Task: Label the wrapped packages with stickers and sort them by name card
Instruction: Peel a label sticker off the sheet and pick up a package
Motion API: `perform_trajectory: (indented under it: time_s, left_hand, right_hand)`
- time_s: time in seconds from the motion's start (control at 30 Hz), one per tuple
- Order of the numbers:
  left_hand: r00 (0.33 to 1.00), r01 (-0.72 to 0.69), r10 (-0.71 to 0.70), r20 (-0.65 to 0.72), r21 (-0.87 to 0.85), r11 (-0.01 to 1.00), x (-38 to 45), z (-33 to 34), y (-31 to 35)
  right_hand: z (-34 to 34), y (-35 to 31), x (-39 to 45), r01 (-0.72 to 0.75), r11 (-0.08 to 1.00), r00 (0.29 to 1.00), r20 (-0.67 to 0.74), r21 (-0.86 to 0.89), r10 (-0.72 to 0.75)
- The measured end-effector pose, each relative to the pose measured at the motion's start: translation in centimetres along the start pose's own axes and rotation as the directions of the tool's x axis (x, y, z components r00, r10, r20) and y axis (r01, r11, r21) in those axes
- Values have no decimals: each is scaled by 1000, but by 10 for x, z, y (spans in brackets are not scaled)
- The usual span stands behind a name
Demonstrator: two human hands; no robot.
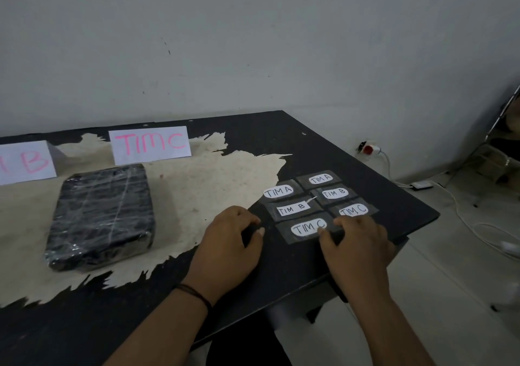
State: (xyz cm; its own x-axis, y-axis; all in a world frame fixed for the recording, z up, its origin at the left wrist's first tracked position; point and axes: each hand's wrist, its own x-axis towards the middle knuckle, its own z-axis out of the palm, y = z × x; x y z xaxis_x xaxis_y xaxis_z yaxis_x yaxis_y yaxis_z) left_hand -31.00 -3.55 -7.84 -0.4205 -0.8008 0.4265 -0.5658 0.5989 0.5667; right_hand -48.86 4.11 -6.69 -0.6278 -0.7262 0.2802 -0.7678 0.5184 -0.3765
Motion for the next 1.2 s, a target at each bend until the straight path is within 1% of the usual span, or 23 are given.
perform_trajectory:
  time_s: [0.1,0.17,0.27,0.4,0.5,0.67,0.8,0.9,1.0,1.07,1.2]
  left_hand:
    - [1000,-8,8,-2,5,1000,0,0,0]
    - [1000,-10,10,2,18,1000,1,2,0]
    - [1000,-6,6,1,45,999,3,5,-1]
    - [999,43,-43,3,47,998,11,6,-1]
    - [999,51,-51,8,64,997,24,7,0]
    - [985,159,-157,-69,19,987,42,17,-1]
    - [983,158,-158,-90,3,987,40,21,-6]
    - [991,126,-124,-52,38,991,38,20,-8]
    - [994,88,-96,46,151,985,35,21,-6]
    - [988,98,-122,95,223,970,34,22,-3]
    - [983,108,-145,115,285,952,34,23,2]
  right_hand:
    - [3,4,2,-57,998,998,-10,17,57]
    - [3,6,4,-58,997,998,-16,48,58]
    - [3,3,8,-21,997,1000,-19,75,23]
    - [3,-3,19,24,996,1000,-13,87,-23]
    - [3,-9,32,41,996,999,-1,82,-41]
    - [9,-17,46,95,989,995,3,109,-96]
    - [18,-19,46,143,978,990,-39,154,-139]
    - [25,-18,43,160,974,983,-116,163,-142]
    - [29,-18,40,191,965,971,-176,178,-160]
    - [32,-19,39,225,960,965,-175,165,-196]
    - [35,-21,37,274,954,955,-154,124,-255]
